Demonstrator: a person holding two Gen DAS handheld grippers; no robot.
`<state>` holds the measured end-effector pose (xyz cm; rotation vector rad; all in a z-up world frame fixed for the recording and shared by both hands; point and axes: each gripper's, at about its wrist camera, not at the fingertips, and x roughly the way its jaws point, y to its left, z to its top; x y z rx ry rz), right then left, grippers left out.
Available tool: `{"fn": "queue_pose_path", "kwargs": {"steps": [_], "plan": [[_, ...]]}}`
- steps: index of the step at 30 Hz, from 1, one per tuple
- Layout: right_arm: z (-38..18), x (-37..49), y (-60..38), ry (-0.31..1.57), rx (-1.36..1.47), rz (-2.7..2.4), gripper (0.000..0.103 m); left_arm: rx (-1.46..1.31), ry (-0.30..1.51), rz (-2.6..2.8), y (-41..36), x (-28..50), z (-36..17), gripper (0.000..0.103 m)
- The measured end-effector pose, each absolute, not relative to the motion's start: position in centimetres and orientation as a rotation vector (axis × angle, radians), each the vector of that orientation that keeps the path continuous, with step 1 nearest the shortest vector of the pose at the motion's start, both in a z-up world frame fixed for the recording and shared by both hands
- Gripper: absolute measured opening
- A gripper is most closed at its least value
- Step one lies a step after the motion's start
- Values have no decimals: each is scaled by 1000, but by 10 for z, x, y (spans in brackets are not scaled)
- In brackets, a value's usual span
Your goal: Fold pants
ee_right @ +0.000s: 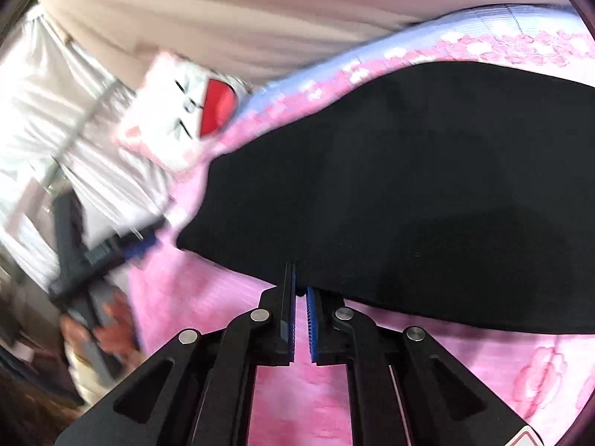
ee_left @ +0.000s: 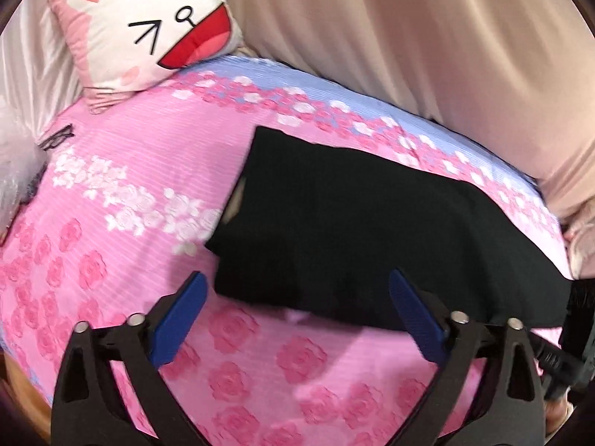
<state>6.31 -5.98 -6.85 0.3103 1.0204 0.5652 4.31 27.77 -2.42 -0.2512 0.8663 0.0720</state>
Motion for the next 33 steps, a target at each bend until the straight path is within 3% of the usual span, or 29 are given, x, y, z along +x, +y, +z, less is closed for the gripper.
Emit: {"fn": "queue_pose_path", "kwargs": {"steps": [5, 9, 13, 15, 16, 21, 22, 23, 24, 28, 31, 32, 33], "plan": [[-62, 45, -59, 1056, 232, 615, 15, -147, 914, 226, 278, 81, -53, 98], [-41, 30, -48, 996, 91, 623, 42, -264, 929, 229, 299, 77, -54, 97], [-27, 37, 17, 895, -185, 700, 45, -328, 882, 262, 326, 44, -35, 98], [-31, 43, 54, 859, -322, 747, 57, -309, 868, 304, 335, 28, -28, 98], [-36, 45, 74, 836, -393, 766, 58, -305, 863, 315, 338, 21, -26, 98], [-73, 62, 164, 770, -659, 857, 54, -306, 852, 330, 351, -12, -25, 98], [-77, 70, 175, 774, -669, 862, 45, -307, 853, 334, 354, -15, -25, 98], [-76, 81, 181, 798, -637, 868, 10, -307, 855, 342, 357, -18, -27, 98], [-66, 94, 182, 807, -551, 868, 8, -306, 854, 353, 360, -21, -27, 98], [-25, 114, 175, 704, -340, 829, 7, -288, 823, 387, 367, -28, -20, 98], [-80, 134, 203, 901, -426, 847, 15, -292, 821, 361, 362, -19, -18, 98], [-82, 125, 201, 841, -422, 852, 18, -290, 824, 346, 359, -14, -17, 98], [-78, 118, 199, 845, -418, 879, 35, -280, 825, 326, 352, -8, -14, 98]]}}
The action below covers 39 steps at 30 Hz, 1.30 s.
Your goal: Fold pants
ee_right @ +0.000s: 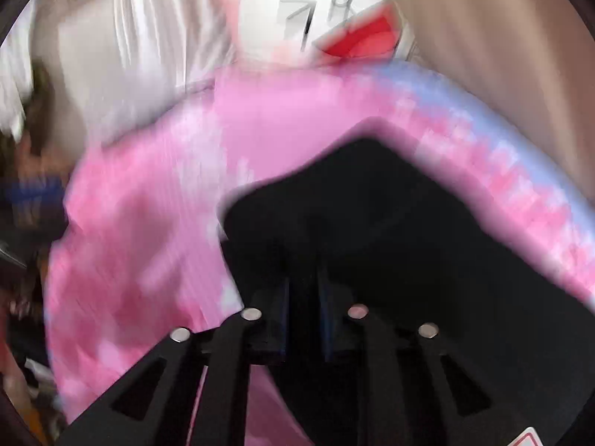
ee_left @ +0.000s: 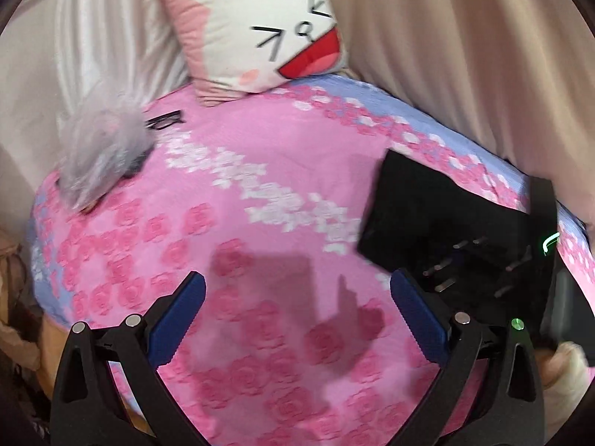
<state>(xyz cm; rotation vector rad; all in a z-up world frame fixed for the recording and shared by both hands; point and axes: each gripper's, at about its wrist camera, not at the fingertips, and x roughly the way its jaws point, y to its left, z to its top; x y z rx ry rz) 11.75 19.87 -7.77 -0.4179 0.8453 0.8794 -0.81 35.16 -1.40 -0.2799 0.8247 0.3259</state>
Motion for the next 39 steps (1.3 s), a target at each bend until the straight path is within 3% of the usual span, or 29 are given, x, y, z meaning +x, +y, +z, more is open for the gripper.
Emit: {"fn": "queue_pose_path", "kwargs": {"steps": [2, 6, 10, 16, 17, 18, 19, 21, 25, 26, 28, 29, 30, 32, 35, 39], "plan": [[-59, 105, 182, 872, -328, 967, 52, -263, 810, 299, 342, -3, -7, 98], [-34, 97, 106, 872, -174, 947, 50, -223, 745, 241, 316, 10, 17, 98], [-25, 112, -1, 877, -30, 707, 36, -176, 733, 204, 287, 44, 22, 98], [-47, 147, -147, 910, 51, 304, 36, -67, 863, 175, 224, 131, -35, 98], [-55, 146, -182, 931, 116, 262, 27, -29, 910, 199, 212, 144, -53, 98], [-55, 142, -207, 931, 203, 269, 3, 3, 944, 217, 203, 152, -67, 98], [-51, 136, -232, 938, 270, 236, 3, 29, 958, 246, 198, 156, -75, 98], [-30, 109, -268, 870, 238, 114, 18, 77, 910, 299, 185, 150, -68, 98], [-33, 86, -339, 891, 159, -38, 20, 97, 840, 254, 148, 139, -36, 98], [-34, 78, -370, 882, 206, -19, 4, 109, 821, 219, 128, 136, -28, 98], [-26, 61, -422, 858, 300, -92, 0, 130, 809, 161, 97, 132, -21, 98], [-16, 46, -450, 827, 282, -210, 3, 144, 808, 127, 78, 129, -19, 98], [-9, 36, -468, 801, 262, -285, 16, 160, 808, 81, 55, 125, -19, 98], [2, 12, -512, 761, 281, -381, 17, 204, 814, 4, 15, 119, -22, 98], [3, -18, -565, 734, 381, -421, 38, 278, 825, -91, -41, 113, -31, 98], [-8, -18, -583, 752, 390, -367, 39, 329, 830, -179, -96, 104, -39, 98]]}}
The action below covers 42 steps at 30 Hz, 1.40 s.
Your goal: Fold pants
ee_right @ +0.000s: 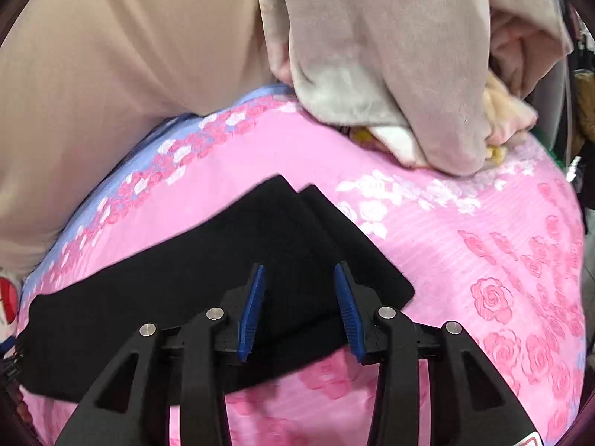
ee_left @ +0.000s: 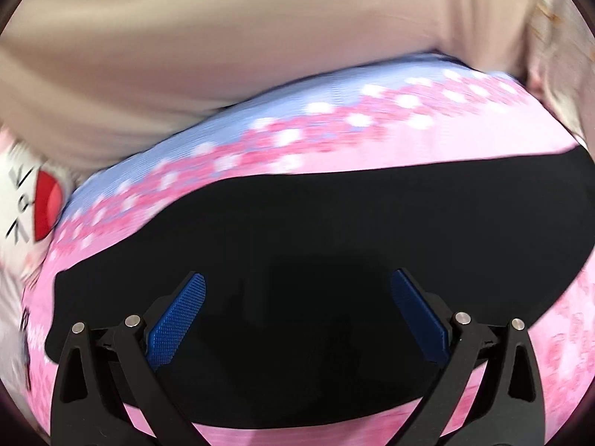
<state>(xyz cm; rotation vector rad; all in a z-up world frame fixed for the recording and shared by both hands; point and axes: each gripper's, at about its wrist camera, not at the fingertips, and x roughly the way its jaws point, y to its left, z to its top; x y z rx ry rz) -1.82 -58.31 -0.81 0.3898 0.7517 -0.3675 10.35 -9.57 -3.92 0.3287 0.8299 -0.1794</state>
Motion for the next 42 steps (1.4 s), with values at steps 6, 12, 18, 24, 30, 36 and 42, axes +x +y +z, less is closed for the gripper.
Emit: {"fn": "queue_pose_path", "kwargs": {"steps": [6, 12, 18, 24, 30, 36, 42], "plan": [[1, -10, -563, 741, 279, -375, 53, 370, 830, -244, -144, 97, -40, 98], [-13, -5, -576, 781, 320, -329, 34, 388, 846, -255, -169, 95, -46, 98], [12, -16, -577, 708, 266, -326, 11, 399, 856, -273, -187, 92, -48, 98], [-15, -16, -598, 805, 311, -326, 14, 404, 871, -269, -188, 92, -55, 98], [32, -26, -576, 680, 269, -338, 22, 414, 905, -260, -185, 92, -67, 98], [2, 46, -560, 822, 184, -218, 20, 425, 912, -283, -195, 86, -76, 98], [-6, 38, -609, 782, 320, -355, 0, 427, 902, -302, -197, 83, -72, 98]]}}
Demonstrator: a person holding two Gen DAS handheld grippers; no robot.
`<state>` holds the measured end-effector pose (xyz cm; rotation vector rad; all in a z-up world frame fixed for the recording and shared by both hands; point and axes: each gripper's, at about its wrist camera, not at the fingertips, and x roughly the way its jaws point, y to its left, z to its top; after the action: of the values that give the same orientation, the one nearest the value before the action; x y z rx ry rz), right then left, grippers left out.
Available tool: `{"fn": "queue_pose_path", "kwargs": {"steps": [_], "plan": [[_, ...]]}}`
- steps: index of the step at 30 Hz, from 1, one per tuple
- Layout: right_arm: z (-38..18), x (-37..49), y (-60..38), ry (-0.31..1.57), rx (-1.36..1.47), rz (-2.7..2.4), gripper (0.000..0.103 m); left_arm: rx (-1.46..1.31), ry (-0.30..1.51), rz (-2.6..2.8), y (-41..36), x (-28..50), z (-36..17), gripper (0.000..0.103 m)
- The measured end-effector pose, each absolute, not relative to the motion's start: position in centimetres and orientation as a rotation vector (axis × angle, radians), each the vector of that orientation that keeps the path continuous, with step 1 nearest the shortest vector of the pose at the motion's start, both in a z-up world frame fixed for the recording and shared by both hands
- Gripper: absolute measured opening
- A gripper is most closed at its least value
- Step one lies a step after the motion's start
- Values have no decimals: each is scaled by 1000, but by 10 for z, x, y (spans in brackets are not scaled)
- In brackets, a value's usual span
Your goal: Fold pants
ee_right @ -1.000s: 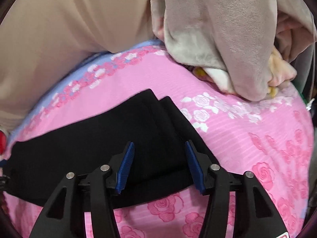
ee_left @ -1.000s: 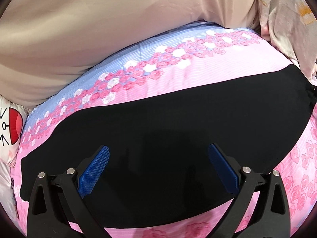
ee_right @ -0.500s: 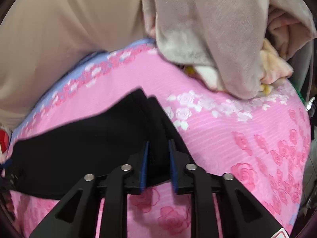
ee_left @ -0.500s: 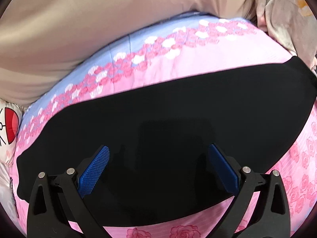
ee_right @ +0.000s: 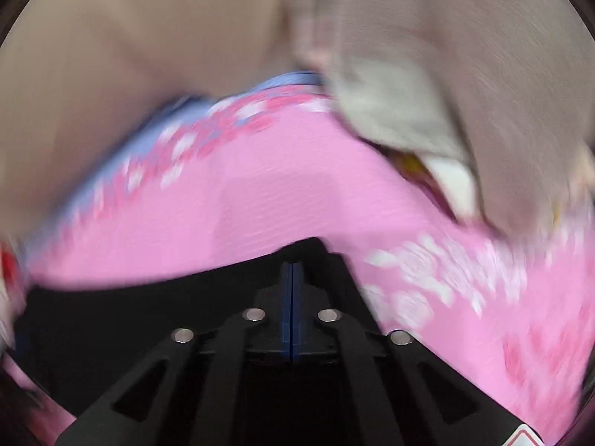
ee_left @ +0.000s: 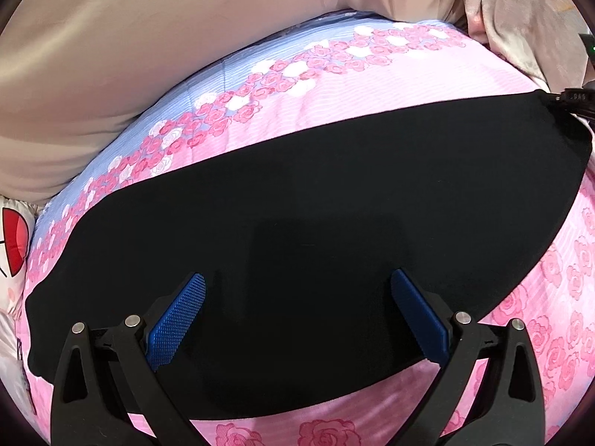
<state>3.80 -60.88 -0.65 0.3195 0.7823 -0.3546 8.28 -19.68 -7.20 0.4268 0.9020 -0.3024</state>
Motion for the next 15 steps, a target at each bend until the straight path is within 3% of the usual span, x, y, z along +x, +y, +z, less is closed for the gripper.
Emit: {"fn": "queue_pose_path", "kwargs": {"steps": [1, 2, 4, 5, 7, 9, 14, 15], "plan": [[0, 33, -594, 768, 248, -363, 3, 426, 900, -306, -197, 82, -72, 98], [0, 32, -585, 771, 227, -333, 12, 422, 899, -308, -198, 82, -71, 98], [-12, 33, -582, 836, 203, -330, 10, 420, 899, -311, -199, 82, -72, 98], [-20, 29, -587, 849, 213, -372, 0, 421, 899, -312, -200, 82, -72, 98], [-11, 16, -587, 807, 298, -408, 1, 419, 878, -312, -198, 79, -68, 98], [3, 1, -565, 748, 265, -428, 16, 423, 853, -298, -194, 76, -63, 98], [-17, -4, -537, 831, 192, -398, 18, 379, 822, -270, -175, 75, -50, 98], [-27, -5, -545, 854, 179, -443, 13, 371, 818, -266, -171, 75, -49, 98]]}}
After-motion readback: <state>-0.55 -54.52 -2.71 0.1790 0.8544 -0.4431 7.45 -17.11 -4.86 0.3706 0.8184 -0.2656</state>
